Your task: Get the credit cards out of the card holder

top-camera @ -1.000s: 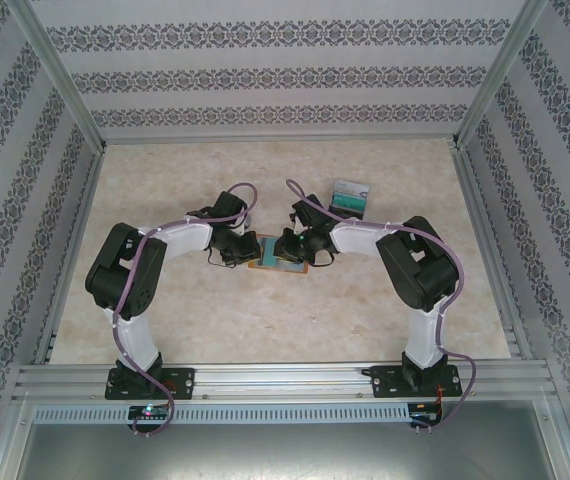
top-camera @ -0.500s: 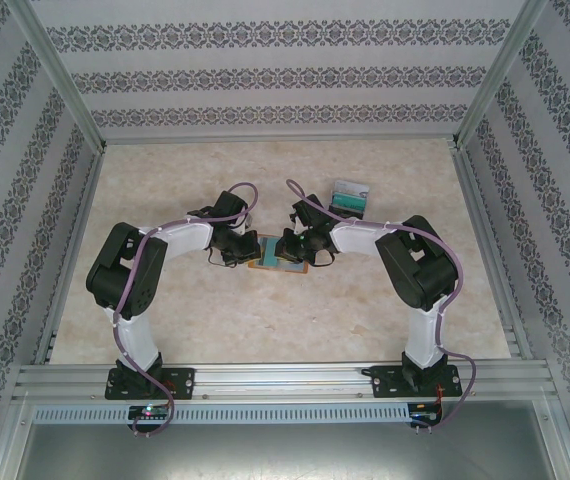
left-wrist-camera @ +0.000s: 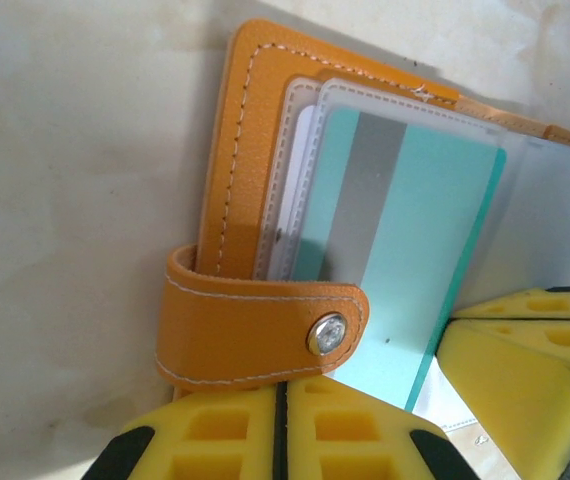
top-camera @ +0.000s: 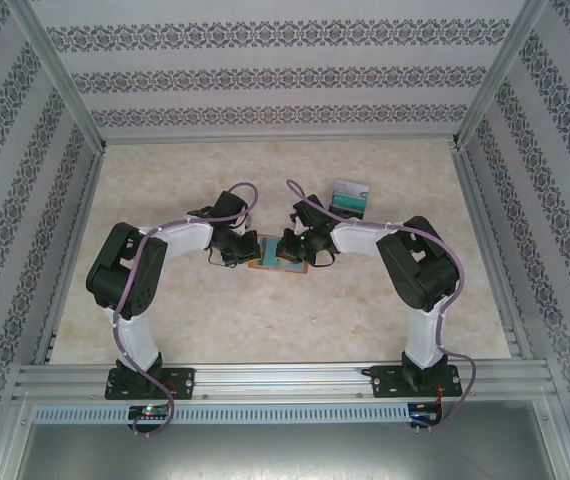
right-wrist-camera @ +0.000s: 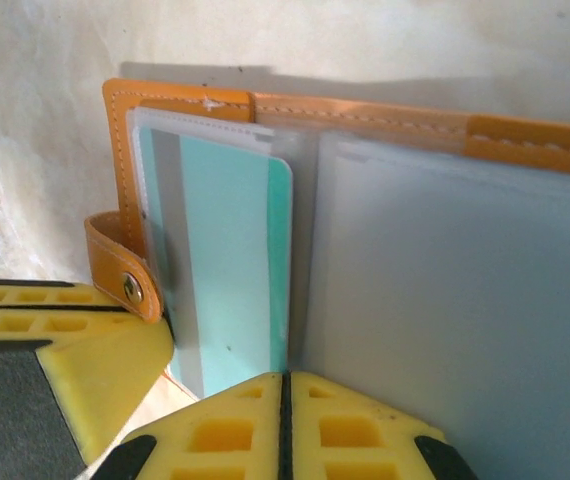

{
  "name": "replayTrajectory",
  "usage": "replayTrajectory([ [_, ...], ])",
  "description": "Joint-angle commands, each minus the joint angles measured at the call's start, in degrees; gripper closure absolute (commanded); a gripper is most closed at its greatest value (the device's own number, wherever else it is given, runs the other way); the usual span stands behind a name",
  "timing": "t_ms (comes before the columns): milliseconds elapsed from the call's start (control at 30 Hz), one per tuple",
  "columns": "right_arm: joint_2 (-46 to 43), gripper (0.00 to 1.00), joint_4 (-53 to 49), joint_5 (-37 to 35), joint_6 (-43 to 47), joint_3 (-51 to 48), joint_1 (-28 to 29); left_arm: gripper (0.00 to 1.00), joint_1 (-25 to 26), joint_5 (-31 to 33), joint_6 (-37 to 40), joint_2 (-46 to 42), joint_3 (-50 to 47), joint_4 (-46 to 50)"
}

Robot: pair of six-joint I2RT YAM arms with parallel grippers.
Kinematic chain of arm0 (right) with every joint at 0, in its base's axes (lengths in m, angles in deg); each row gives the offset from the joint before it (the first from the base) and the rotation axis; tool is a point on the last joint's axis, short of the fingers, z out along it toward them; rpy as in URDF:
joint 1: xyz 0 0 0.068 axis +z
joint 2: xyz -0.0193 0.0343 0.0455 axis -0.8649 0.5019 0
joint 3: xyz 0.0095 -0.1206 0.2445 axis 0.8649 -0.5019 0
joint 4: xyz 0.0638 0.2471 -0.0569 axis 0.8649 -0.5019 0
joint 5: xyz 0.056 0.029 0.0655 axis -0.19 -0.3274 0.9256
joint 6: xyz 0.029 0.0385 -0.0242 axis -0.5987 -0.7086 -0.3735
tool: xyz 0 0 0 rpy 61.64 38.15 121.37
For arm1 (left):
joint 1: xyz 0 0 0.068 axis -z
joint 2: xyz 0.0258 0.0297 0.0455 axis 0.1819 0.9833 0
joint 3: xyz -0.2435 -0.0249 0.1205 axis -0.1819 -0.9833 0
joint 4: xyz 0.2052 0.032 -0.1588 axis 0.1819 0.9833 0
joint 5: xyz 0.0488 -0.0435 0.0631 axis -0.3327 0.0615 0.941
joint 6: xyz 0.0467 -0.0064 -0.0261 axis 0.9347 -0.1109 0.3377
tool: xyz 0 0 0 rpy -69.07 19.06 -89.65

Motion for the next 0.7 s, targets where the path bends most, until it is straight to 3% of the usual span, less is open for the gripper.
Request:
replayTrajectory([
  [0,-3.26,1.0,-0.32,-0.78,1.4,-2.1,-1.47,1.0,0.44,2.53,0.84,1.14,-0.37,3.58],
  [300,-4.1,1.0,0.69,0.08,1.67,-2.43,-1.15,1.0,0.34,1.45,0.19,1.27,-0.36,2.99],
  [400,-3.94,0.88,0.79,-0.03,1.9,-0.9,-0.27,1.0,0.34,0.88,-0.24,1.24,-0.36,2.62],
  [667,-0.14,0.82,-0.38,0.42,1.99,3.07,1.19,1.0,0.27,0.68,-0.33,1.36,-0.33,2.62],
])
